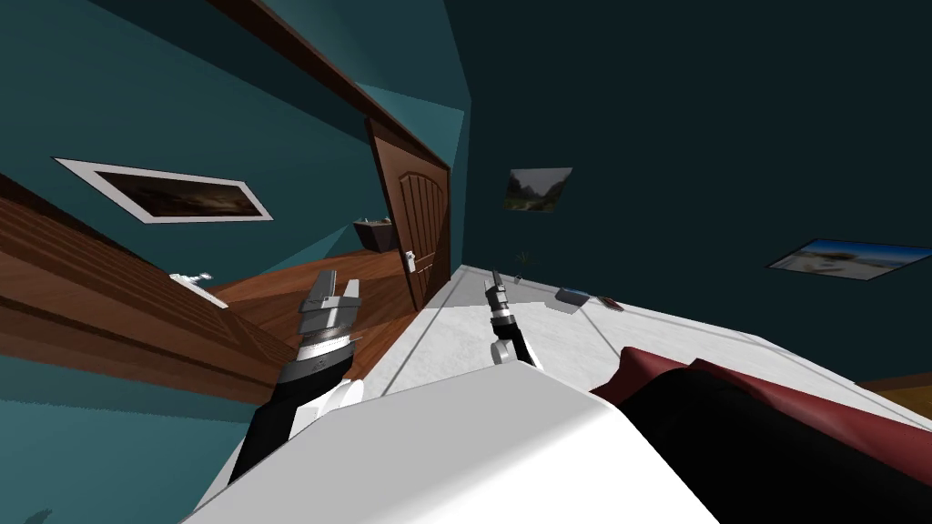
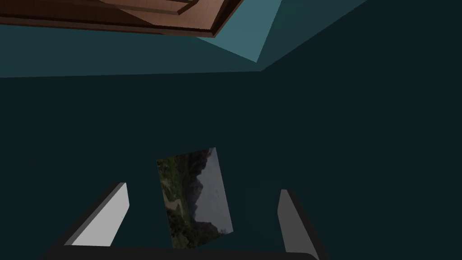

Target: Push the door open

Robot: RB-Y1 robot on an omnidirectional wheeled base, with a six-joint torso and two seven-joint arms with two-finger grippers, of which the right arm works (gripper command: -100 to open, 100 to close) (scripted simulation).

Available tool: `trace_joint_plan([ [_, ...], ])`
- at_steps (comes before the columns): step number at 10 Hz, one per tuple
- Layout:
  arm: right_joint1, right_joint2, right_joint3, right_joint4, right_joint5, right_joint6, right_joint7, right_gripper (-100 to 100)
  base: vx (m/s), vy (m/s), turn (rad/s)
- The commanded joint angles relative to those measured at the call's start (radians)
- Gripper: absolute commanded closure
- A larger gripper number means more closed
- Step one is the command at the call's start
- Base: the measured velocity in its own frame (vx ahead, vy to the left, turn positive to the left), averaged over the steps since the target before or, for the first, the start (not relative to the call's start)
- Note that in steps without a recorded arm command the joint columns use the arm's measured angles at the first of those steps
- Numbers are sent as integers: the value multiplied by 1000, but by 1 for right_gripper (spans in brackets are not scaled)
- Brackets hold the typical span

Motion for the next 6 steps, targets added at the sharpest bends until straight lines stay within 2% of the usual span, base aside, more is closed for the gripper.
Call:
trace_joint_plan([
  [1, -23, -13, 32, 30, -4, 4, -13, -100, 210, -1, -38],
  [6, -86, -27, 121, 115, -7, 9, -35, -100, 156, 1, -28],
])
